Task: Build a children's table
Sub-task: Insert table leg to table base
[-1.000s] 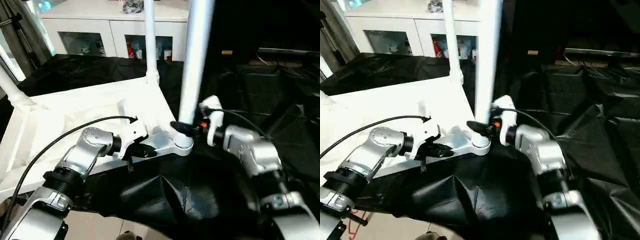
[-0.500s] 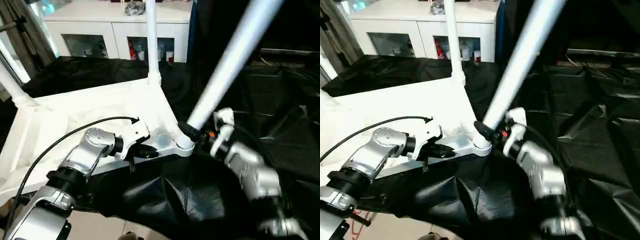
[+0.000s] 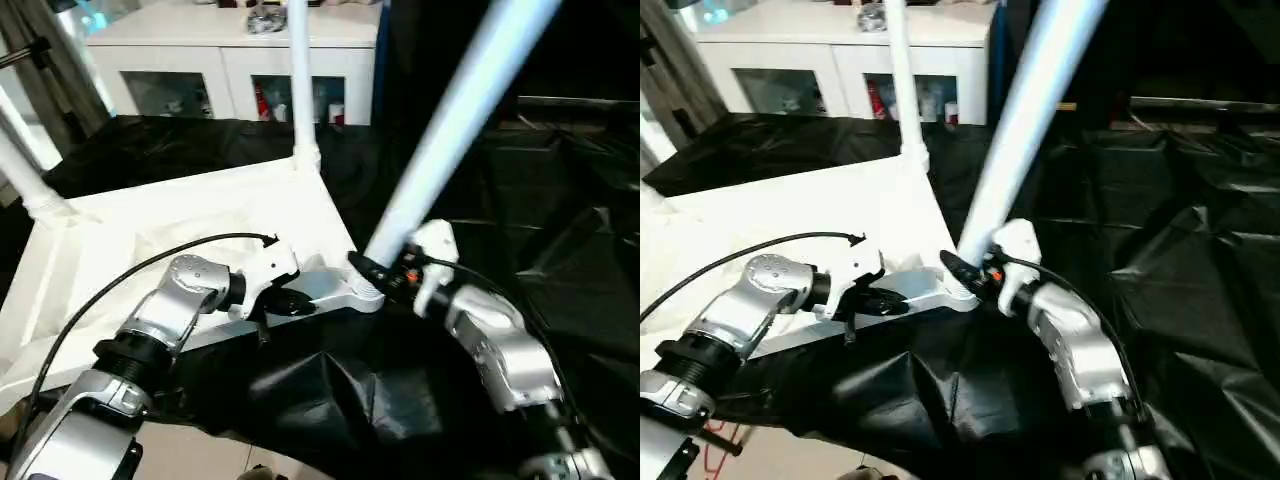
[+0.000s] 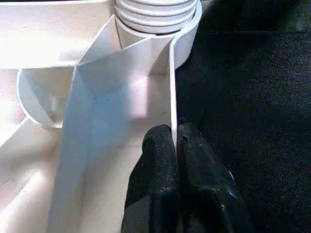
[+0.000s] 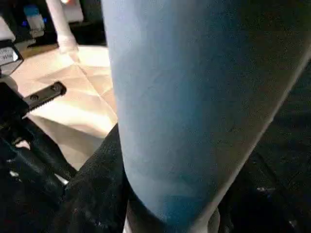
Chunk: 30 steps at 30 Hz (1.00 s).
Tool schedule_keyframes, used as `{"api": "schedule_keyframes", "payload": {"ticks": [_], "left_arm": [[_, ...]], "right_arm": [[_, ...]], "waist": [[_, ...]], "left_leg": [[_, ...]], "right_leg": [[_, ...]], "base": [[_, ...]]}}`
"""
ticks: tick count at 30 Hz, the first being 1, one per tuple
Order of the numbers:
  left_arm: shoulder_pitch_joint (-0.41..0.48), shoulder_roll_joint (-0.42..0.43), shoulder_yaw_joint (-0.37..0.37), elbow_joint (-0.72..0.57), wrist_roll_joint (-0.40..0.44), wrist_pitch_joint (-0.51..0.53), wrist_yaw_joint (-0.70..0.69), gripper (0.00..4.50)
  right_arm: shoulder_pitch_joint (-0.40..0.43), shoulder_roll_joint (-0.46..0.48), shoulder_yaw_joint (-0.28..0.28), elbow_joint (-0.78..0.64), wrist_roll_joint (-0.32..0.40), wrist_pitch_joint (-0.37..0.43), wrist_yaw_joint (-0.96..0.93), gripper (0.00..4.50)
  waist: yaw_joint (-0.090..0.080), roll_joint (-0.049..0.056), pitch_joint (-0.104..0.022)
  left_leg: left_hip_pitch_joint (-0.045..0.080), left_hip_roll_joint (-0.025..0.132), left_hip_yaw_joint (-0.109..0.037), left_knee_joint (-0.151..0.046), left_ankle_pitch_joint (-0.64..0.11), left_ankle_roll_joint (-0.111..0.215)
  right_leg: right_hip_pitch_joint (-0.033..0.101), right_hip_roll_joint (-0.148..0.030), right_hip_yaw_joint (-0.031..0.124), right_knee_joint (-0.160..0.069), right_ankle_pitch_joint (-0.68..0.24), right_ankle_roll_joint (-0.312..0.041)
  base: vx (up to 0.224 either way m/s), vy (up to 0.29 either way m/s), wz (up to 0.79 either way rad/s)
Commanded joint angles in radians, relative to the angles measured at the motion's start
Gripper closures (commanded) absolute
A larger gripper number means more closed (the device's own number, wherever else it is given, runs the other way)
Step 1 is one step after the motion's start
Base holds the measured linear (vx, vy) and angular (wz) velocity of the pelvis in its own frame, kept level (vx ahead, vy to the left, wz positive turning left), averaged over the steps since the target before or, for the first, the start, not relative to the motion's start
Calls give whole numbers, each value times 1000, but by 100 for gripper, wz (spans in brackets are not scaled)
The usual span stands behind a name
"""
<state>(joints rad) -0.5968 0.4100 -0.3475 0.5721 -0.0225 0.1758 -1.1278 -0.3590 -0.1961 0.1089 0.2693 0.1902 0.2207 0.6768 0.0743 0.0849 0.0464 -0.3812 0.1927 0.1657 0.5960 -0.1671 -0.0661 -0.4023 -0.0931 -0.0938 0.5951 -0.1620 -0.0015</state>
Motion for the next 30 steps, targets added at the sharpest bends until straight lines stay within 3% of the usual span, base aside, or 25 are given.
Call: {"api": "schedule_keyframes", "payload": {"ticks": [1,2,7,8,16,21,25,30], "left_arm": [[-27,9,4,-19,16,-13,1,450],[-26,9,2,-22,17,-12,-3,450],[-23,11,-1,-28,18,-7,-15,450],[-23,13,-3,-28,19,-8,-17,450],[-19,21,-11,-37,18,-17,-47,450],[-15,20,-14,-49,14,-23,-68,450],[-1,27,-27,-76,16,-30,-90,450],[16,40,-36,-111,12,-31,-117,450]], "right_arm": [[16,-2,60,49,-35,57,28,259],[-1,-14,79,63,-41,78,50,259],[-24,-45,120,96,-58,105,119,259],[-37,-55,130,122,-68,98,139,259],[-110,-64,154,246,-73,61,234,259],[-150,-57,155,310,-84,34,260,259],[-173,-49,164,356,-89,5,303,259],[-175,-53,188,374,-101,-43,360,259]], "waist": [[-10,-3,-52],[-10,-15,-54],[-15,-12,-53],[-15,-17,-54],[-17,-11,-55],[-20,-14,-53],[-22,-21,-51],[-19,-23,-55]], "left_leg": [[22,26,-19,-89,-459,-8],[22,26,-18,-88,-452,-3],[22,27,-17,-87,-448,-2],[18,28,-18,-89,-440,-2],[20,30,-17,-89,-453,-4],[22,30,-18,-90,-471,-6],[24,29,-20,-90,-481,-4],[23,34,-18,-94,-456,0]], "right_leg": [[29,-57,40,-104,-555,-102],[29,-58,40,-103,-551,-107],[28,-59,43,-104,-553,-110],[32,-59,42,-101,-540,-113],[33,-59,43,-96,-499,-141],[33,-58,41,-98,-522,-141],[32,-62,40,-103,-584,-123],[33,-59,45,-97,-516,-144]], "base": [[0,0,0],[0,0,0],[0,0,0],[0,0,0],[0,0,0],[0,0,0],[0,0,0],[0,0,0]]}}
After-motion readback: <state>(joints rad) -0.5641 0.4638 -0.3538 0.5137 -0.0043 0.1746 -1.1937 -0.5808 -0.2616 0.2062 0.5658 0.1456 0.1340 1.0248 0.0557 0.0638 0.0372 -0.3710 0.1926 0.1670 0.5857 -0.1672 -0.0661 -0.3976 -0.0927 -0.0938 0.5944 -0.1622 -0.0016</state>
